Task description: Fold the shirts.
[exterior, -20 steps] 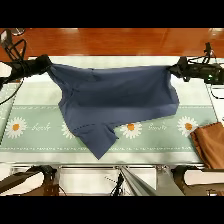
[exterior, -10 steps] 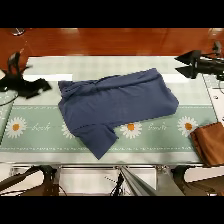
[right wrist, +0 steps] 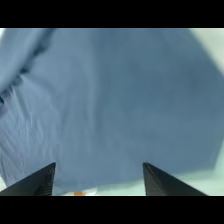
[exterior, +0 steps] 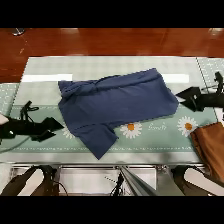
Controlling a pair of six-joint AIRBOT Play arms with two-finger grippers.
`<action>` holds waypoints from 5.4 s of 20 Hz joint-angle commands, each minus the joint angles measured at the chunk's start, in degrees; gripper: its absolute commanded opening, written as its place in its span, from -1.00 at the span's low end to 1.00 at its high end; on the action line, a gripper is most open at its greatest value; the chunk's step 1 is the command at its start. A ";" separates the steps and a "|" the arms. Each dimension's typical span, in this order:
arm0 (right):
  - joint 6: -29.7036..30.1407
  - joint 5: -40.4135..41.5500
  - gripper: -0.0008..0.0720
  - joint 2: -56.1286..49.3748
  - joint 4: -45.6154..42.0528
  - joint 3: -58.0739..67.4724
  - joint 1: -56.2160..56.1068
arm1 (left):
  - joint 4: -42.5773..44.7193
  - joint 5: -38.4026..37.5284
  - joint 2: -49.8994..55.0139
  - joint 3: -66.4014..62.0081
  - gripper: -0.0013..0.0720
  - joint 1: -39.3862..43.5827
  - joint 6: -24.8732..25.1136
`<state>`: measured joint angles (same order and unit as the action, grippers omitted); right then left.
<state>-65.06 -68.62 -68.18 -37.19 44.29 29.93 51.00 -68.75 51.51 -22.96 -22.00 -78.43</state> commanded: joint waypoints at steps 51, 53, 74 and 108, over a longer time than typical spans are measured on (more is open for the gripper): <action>-11.04 -2.45 -0.92 -14.03 -13.90 30.84 -12.98 | -36.39 21.84 1.25 -9.64 -0.92 21.27 14.78; -11.17 -3.32 -0.92 -8.81 -13.90 41.70 -13.94 | -37.57 20.90 -1.77 -22.25 -0.92 19.37 17.75; -22.47 -22.27 -0.92 40.83 -28.96 55.12 -14.03 | 30.14 -5.44 -25.29 -80.08 -0.92 13.05 -4.46; -8.39 7.50 -0.92 -32.89 1.46 39.54 -16.11 | -2.60 21.77 38.36 -45.81 -0.92 15.47 -6.01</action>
<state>-72.10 -58.41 -100.25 -33.93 82.83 13.21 48.84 -40.62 88.75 -68.53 -5.52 -86.11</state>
